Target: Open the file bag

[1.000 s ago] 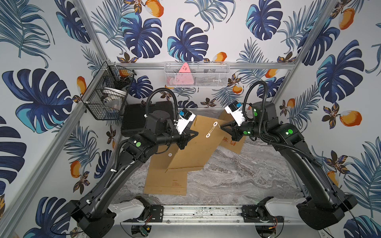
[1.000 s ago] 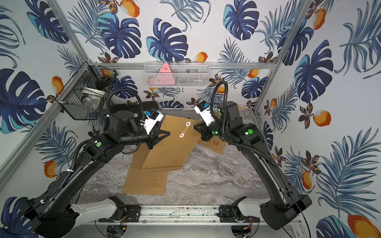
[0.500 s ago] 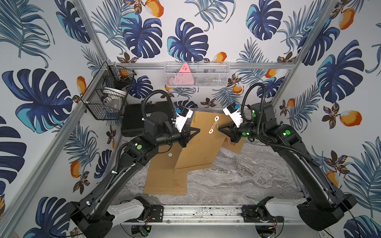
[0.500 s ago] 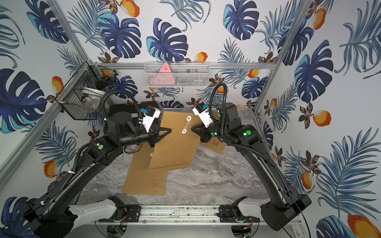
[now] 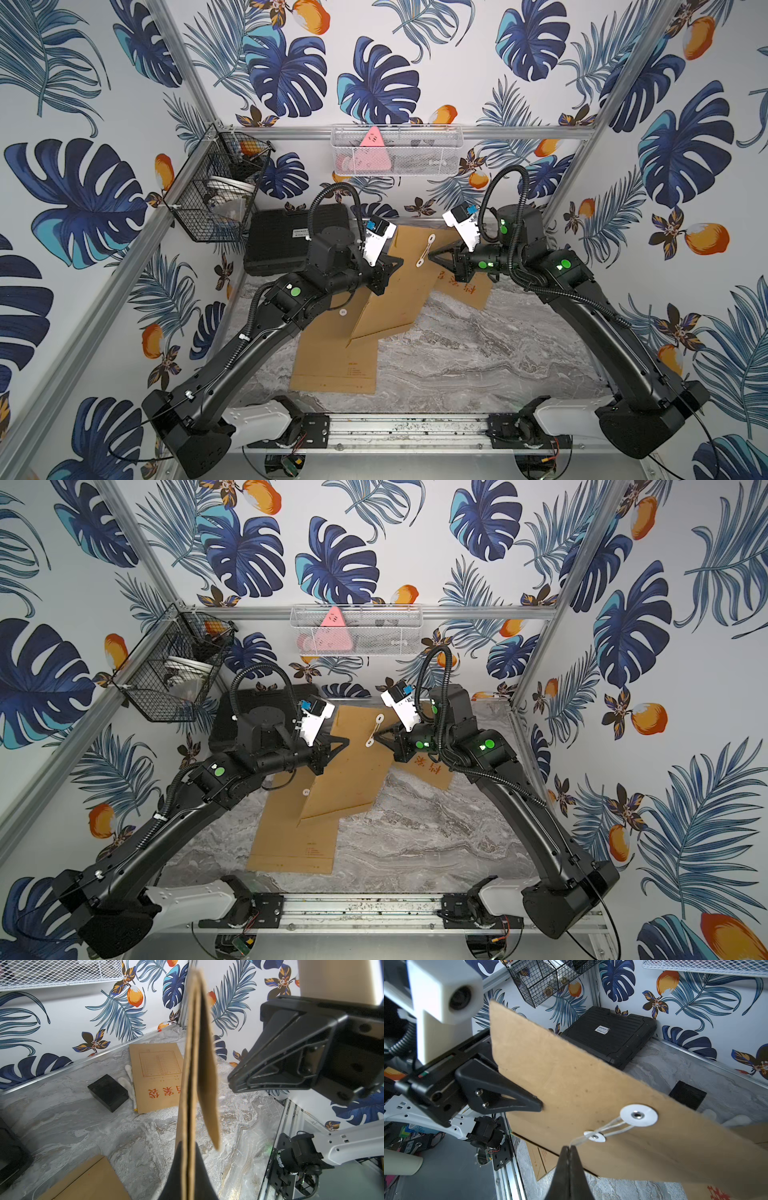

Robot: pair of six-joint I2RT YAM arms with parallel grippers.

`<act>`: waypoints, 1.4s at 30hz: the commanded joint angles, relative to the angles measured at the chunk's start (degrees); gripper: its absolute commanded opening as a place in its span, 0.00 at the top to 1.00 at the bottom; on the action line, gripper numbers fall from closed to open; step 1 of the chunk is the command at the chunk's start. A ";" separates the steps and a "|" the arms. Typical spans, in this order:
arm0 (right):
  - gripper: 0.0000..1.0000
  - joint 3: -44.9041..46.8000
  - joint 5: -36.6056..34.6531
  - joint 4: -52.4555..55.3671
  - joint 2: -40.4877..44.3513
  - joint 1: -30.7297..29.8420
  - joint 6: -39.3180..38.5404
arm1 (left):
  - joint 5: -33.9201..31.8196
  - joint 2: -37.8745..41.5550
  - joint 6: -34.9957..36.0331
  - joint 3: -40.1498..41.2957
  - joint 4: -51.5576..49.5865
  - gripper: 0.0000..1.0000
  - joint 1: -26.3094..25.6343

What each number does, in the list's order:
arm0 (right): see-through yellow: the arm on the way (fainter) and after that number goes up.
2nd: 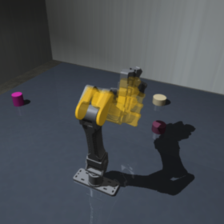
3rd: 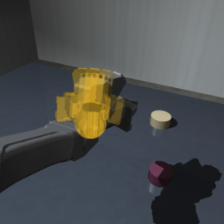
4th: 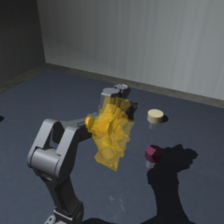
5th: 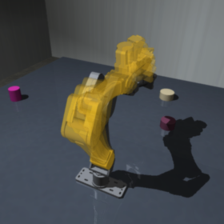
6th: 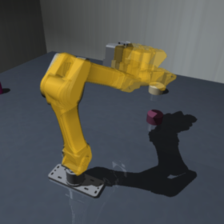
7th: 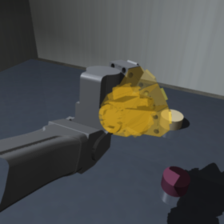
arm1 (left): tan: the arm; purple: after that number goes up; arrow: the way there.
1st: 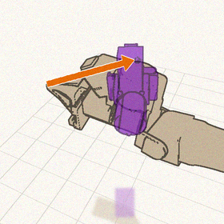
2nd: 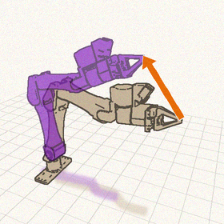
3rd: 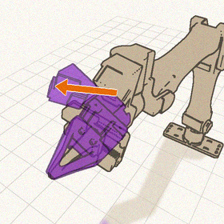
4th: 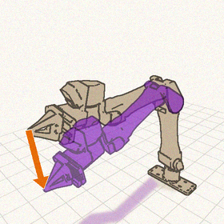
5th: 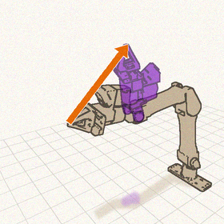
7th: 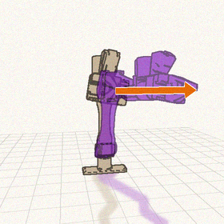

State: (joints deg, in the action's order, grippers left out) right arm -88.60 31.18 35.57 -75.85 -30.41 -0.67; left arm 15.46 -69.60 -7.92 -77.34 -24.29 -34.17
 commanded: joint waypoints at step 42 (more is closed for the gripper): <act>1.00 8.88 -16.87 -16.69 6.71 0.10 11.48 | -0.63 0.34 7.16 -1.31 -3.06 1.00 -3.62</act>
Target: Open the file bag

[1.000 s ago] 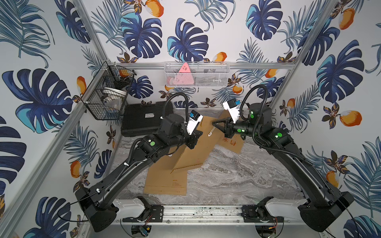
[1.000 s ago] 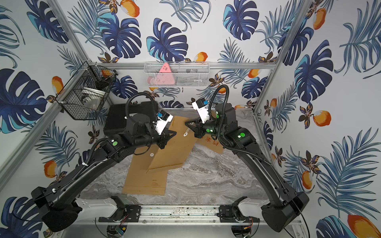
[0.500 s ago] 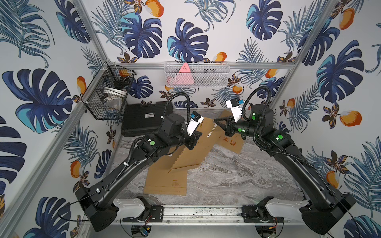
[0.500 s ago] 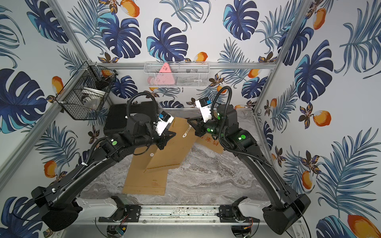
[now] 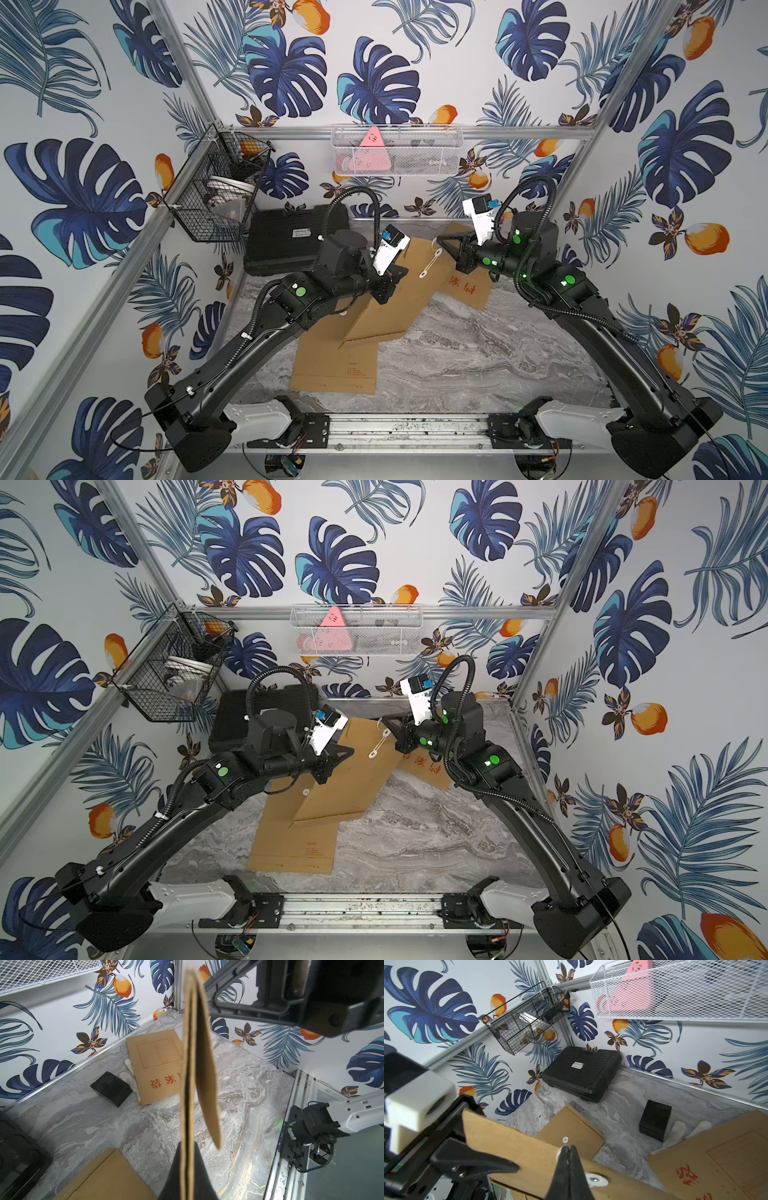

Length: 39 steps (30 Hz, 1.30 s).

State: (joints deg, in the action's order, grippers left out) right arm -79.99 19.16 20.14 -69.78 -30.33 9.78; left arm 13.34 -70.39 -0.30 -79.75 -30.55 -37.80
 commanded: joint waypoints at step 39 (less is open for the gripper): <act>1.00 5.43 -21.72 1.57 9.11 0.36 -1.76 | 3.38 9.83 -20.53 15.14 28.59 1.00 0.06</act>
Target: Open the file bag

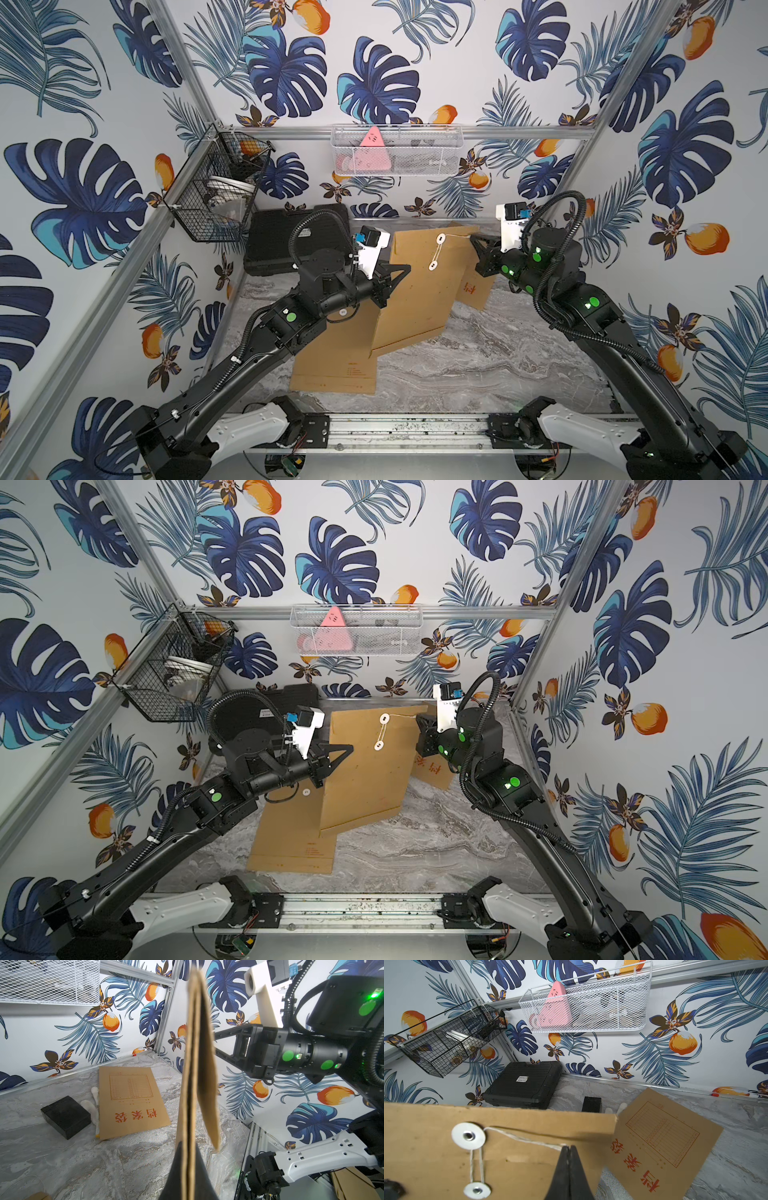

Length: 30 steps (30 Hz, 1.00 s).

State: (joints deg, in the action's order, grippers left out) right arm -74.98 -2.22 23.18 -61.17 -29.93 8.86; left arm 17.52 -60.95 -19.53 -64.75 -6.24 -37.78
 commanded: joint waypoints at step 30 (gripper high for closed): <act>1.00 1.30 11.38 -1.48 -1.26 -0.04 -6.38 | -9.33 -1.93 -0.78 -5.46 2.91 1.00 0.07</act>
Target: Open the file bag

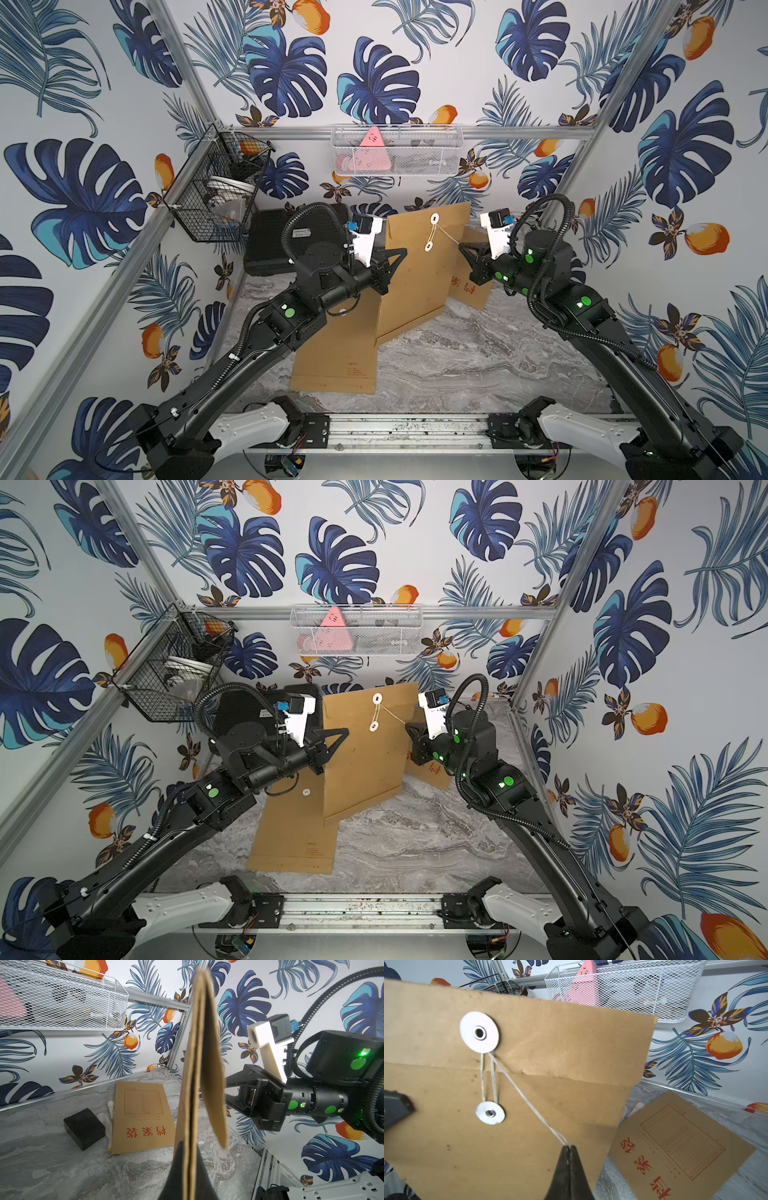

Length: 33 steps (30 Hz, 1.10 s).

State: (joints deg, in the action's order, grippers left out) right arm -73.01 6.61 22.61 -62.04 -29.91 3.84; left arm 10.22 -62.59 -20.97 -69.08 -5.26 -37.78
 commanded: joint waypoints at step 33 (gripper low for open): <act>1.00 -3.37 30.19 -4.24 -6.77 -0.23 -2.82 | -19.18 -10.86 15.44 -11.22 -8.85 1.00 -6.72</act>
State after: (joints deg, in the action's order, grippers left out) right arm -75.88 32.86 20.03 -68.53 -29.98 2.11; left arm -6.85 -73.19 -6.83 -79.59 -15.07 -44.21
